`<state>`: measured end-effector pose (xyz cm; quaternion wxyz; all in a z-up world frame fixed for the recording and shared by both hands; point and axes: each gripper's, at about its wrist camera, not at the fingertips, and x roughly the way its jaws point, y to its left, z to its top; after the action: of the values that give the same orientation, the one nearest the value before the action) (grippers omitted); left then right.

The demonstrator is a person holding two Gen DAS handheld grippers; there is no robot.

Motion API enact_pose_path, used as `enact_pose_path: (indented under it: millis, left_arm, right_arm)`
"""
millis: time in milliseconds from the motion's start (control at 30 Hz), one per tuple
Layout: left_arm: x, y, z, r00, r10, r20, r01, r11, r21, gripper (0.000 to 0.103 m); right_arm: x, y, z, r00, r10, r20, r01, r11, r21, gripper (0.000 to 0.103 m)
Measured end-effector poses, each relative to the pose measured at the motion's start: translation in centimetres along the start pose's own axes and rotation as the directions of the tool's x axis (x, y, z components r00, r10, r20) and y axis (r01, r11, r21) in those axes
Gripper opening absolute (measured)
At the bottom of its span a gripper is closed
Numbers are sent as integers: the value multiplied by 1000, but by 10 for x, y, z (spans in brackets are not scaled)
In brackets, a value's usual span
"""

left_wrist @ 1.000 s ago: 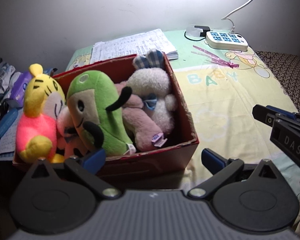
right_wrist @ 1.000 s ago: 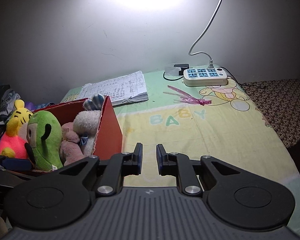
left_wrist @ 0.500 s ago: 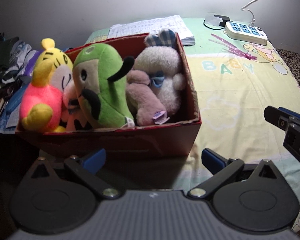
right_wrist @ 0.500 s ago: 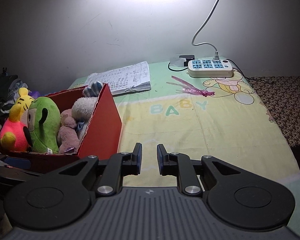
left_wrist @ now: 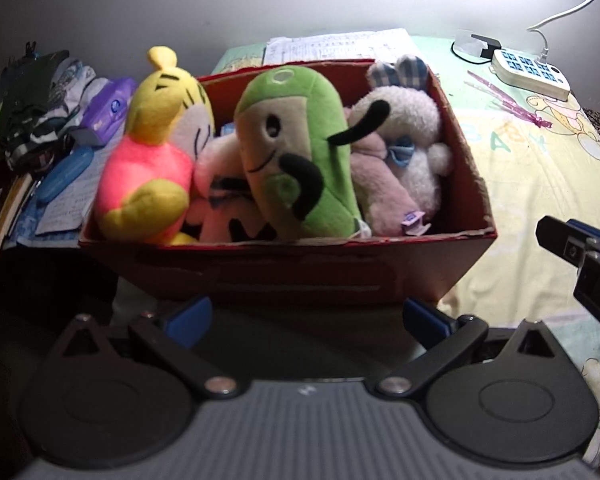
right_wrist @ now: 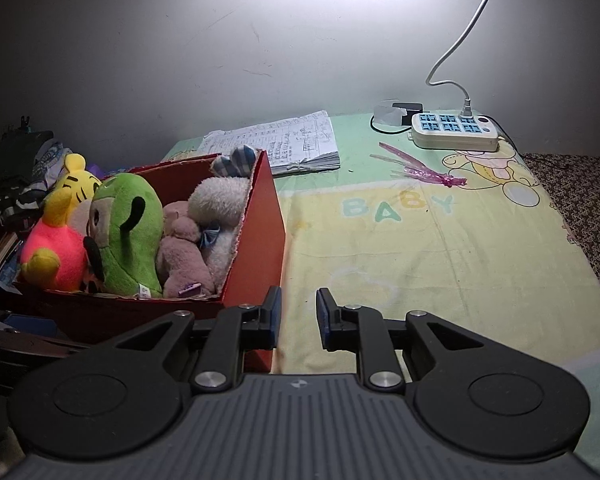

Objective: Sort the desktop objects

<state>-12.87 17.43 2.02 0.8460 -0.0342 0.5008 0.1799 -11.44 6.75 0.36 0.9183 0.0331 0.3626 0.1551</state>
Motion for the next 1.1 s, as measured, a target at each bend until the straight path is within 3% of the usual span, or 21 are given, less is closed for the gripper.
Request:
enact_pose_path:
  millis: [167, 333, 767, 933, 1100]
  left_arm:
    - [0, 28, 1, 1000, -3, 9, 3, 1000, -7, 102]
    - [-9, 54, 2, 998, -16, 67, 17, 1000, -16, 102]
    - [-27, 100, 26, 982, 30, 185, -17, 997, -70, 102]
    - [-25, 111, 37, 979, -9, 203, 33, 993, -114, 102]
    - [-23, 110, 43, 973, -47, 224, 68, 994, -90, 102]
  right_arm:
    - [1, 27, 0, 1000, 13, 7, -13, 1000, 1, 20]
    - [-2, 52, 1, 999, 14, 40, -13, 1000, -7, 20]
    - [-5, 92, 21, 995, -8, 102, 11, 1000, -24, 23]
    - [-5, 103, 32, 991, -23, 135, 29, 999, -43, 28]
    - [-3, 107, 36, 988, -34, 148, 41, 998, -46, 31]
